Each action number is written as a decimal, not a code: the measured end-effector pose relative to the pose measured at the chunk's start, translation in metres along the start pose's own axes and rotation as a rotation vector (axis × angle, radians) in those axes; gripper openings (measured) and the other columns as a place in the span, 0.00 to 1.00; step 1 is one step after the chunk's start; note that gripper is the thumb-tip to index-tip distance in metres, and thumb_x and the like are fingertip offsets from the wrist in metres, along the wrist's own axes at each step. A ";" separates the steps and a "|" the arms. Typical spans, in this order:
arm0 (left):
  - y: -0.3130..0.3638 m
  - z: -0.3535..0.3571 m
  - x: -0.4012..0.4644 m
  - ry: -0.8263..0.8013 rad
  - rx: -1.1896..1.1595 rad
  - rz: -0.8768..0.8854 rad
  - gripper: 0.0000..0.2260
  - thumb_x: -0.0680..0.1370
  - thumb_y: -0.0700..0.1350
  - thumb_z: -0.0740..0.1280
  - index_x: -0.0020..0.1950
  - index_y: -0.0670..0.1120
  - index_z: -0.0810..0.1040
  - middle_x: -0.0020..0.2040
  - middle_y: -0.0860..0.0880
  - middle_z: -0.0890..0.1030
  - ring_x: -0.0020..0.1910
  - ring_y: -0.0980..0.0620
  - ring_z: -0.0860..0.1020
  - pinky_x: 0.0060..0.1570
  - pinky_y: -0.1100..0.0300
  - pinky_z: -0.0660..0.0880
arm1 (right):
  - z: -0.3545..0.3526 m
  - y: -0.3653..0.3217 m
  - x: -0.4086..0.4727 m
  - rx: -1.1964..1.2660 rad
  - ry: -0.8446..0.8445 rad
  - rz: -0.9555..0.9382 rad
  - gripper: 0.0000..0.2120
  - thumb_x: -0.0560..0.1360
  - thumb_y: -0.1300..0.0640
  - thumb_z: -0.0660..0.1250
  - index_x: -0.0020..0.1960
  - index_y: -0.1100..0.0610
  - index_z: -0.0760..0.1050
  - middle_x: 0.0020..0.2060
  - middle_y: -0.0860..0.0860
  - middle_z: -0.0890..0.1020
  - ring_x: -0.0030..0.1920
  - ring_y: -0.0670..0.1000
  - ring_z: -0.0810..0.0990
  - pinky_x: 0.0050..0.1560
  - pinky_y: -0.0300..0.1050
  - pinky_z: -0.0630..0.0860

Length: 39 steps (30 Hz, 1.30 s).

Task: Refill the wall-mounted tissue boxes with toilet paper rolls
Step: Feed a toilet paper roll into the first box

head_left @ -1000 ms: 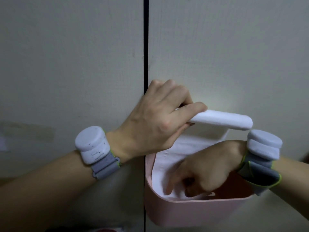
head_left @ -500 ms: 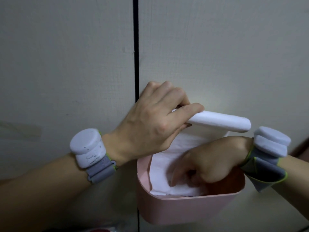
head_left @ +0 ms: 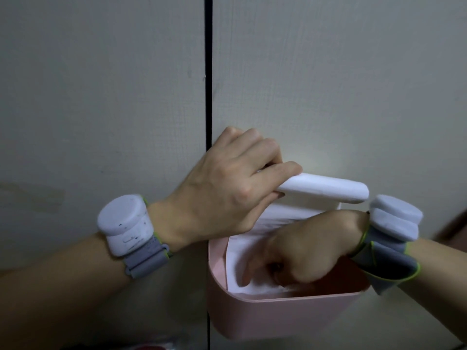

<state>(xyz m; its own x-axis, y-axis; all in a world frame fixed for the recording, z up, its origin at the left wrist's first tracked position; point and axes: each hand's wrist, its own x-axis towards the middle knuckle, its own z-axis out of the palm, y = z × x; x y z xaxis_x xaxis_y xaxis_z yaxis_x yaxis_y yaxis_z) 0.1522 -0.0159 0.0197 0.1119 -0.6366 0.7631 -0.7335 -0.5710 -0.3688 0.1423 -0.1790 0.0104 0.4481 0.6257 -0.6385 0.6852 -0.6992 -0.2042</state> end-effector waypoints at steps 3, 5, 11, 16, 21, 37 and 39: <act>0.001 0.001 0.000 0.004 0.001 -0.002 0.11 0.77 0.44 0.70 0.56 0.40 0.83 0.43 0.43 0.80 0.40 0.41 0.76 0.42 0.46 0.69 | 0.005 -0.003 0.006 -0.010 -0.039 -0.009 0.26 0.77 0.63 0.60 0.70 0.41 0.69 0.64 0.48 0.76 0.61 0.50 0.75 0.65 0.47 0.72; 0.001 0.001 -0.001 0.003 -0.002 -0.003 0.10 0.77 0.44 0.70 0.55 0.40 0.83 0.42 0.43 0.80 0.40 0.41 0.76 0.42 0.46 0.69 | 0.001 -0.001 -0.001 -0.019 -0.006 0.003 0.26 0.77 0.64 0.60 0.70 0.43 0.69 0.62 0.48 0.77 0.61 0.50 0.75 0.65 0.47 0.72; 0.001 0.003 -0.001 0.013 0.019 -0.006 0.11 0.77 0.44 0.69 0.55 0.40 0.83 0.43 0.43 0.80 0.39 0.41 0.76 0.41 0.48 0.68 | 0.001 0.007 -0.025 -0.111 0.016 0.117 0.17 0.78 0.60 0.59 0.63 0.46 0.76 0.61 0.44 0.79 0.60 0.48 0.75 0.64 0.47 0.72; 0.002 0.003 -0.002 0.008 0.027 0.004 0.11 0.77 0.44 0.70 0.55 0.41 0.83 0.43 0.44 0.80 0.39 0.41 0.76 0.41 0.48 0.69 | 0.007 0.009 -0.017 -0.155 0.004 0.185 0.15 0.74 0.61 0.60 0.56 0.50 0.80 0.53 0.48 0.83 0.54 0.53 0.80 0.56 0.55 0.78; 0.002 0.001 -0.003 -0.003 0.016 -0.006 0.10 0.77 0.44 0.70 0.55 0.40 0.83 0.43 0.43 0.80 0.40 0.41 0.76 0.42 0.47 0.69 | 0.014 0.009 -0.013 -0.154 -0.062 0.211 0.13 0.73 0.60 0.63 0.55 0.53 0.80 0.50 0.51 0.83 0.47 0.53 0.81 0.52 0.55 0.80; 0.003 0.004 -0.007 0.014 0.020 0.012 0.09 0.77 0.43 0.69 0.54 0.41 0.83 0.42 0.45 0.80 0.39 0.42 0.75 0.41 0.47 0.69 | 0.021 0.015 -0.013 -0.156 0.028 0.251 0.15 0.72 0.54 0.61 0.56 0.45 0.78 0.52 0.46 0.81 0.50 0.54 0.81 0.53 0.55 0.80; 0.003 0.005 -0.006 0.015 0.016 0.015 0.09 0.78 0.44 0.69 0.54 0.41 0.83 0.42 0.45 0.80 0.39 0.42 0.75 0.41 0.46 0.69 | 0.021 0.013 -0.012 -0.174 0.030 0.264 0.12 0.73 0.55 0.62 0.54 0.47 0.78 0.51 0.47 0.82 0.49 0.54 0.81 0.52 0.54 0.81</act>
<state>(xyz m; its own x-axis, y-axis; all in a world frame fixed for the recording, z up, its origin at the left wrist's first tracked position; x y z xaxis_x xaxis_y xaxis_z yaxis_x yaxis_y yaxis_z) 0.1523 -0.0165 0.0113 0.0909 -0.6368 0.7656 -0.7244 -0.5698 -0.3880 0.1341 -0.2032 -0.0004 0.6386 0.4425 -0.6295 0.6299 -0.7706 0.0973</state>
